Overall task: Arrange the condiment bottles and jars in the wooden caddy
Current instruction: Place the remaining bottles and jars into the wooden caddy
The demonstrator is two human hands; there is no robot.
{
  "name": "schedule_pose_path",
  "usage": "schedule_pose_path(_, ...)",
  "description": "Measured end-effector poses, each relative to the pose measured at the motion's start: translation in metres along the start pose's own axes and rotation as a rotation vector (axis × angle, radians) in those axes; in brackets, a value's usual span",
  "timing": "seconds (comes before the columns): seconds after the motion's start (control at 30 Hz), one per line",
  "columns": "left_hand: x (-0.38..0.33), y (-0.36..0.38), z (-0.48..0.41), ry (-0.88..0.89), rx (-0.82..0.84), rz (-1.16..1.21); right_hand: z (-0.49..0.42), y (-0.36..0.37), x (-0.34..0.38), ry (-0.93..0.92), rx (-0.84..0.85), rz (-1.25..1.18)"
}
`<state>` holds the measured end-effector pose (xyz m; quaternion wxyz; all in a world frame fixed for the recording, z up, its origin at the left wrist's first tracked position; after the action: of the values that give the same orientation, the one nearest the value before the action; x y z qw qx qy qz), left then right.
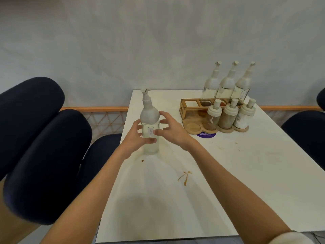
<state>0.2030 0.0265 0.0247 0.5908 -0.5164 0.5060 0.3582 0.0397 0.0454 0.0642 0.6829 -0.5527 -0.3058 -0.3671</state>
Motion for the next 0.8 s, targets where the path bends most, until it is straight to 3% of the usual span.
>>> schedule_pose_path(0.17,0.012,0.013,-0.010,0.036,-0.050,0.024,0.004,-0.010,-0.010,0.045,0.060,0.059)
schedule_pose_path(0.4,0.005,0.029,-0.009,0.077,-0.135,-0.135,0.015,-0.047,-0.028,0.054,0.055,0.028)
schedule_pose_path(0.8,-0.035,0.116,0.001,0.151,-0.010,-0.177,0.038,-0.106,-0.053,-0.060,-0.009,-0.031)
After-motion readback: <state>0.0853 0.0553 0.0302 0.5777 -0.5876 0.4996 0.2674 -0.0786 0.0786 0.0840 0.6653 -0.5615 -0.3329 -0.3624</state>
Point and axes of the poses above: each hand's wrist, its own z-axis away from the middle knuckle, its own y-axis out of the palm, x = y × z, the point moved 1 cm from there along -z, towards the middle knuckle, and after that the axes turned 11 degrees about y, right-handed, at the moved point
